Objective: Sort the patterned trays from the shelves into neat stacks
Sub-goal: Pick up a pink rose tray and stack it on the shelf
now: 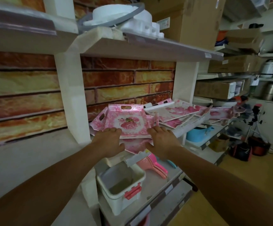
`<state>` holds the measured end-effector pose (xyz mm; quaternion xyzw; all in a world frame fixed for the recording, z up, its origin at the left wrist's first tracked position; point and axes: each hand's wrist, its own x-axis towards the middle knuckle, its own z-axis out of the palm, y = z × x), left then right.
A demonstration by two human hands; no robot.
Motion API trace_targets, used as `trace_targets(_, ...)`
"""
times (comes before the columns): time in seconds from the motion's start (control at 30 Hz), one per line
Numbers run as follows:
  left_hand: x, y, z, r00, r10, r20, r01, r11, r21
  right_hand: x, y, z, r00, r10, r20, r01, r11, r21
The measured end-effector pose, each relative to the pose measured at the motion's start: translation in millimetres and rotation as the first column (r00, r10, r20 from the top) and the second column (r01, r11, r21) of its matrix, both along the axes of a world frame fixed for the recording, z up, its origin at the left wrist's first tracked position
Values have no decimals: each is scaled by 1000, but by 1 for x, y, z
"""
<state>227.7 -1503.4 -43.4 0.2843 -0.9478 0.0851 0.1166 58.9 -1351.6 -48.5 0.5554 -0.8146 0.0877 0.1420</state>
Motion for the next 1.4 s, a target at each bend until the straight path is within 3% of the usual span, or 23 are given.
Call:
trace_targets(0.23, -28, -35, -13, 998, 46, 40, -46, 999, 13, -32, -50, -4, 999, 38, 1, -38, 997, 74)
trace_targets(0.53, -61, -66, -30, 990, 82, 113, -86, 996, 35, -62, -100, -16, 995, 95, 34, -101, 943, 317)
trace_targets(0.7, -65, -77, -39, 994, 89, 62, -93, 994, 55, -63, -115, -23, 994, 102, 28, -106, 926, 361)
trace_targets(0.97, -60, -74, -39, 994, 69, 87, -71, 997, 14, -60, -117, -26, 994, 111, -14, -101, 945, 310)
trace_targets(1.17, -61, -73, -28, 993, 63, 95, -64, 998, 11, -54, -103, -10, 982, 125, -140, -88, 966, 245)
trace_targets(1.4, -54, -57, -8, 997, 25, 76, -23, 999, -30, -46, -84, 4, 982, 110, -154, -84, 982, 168)
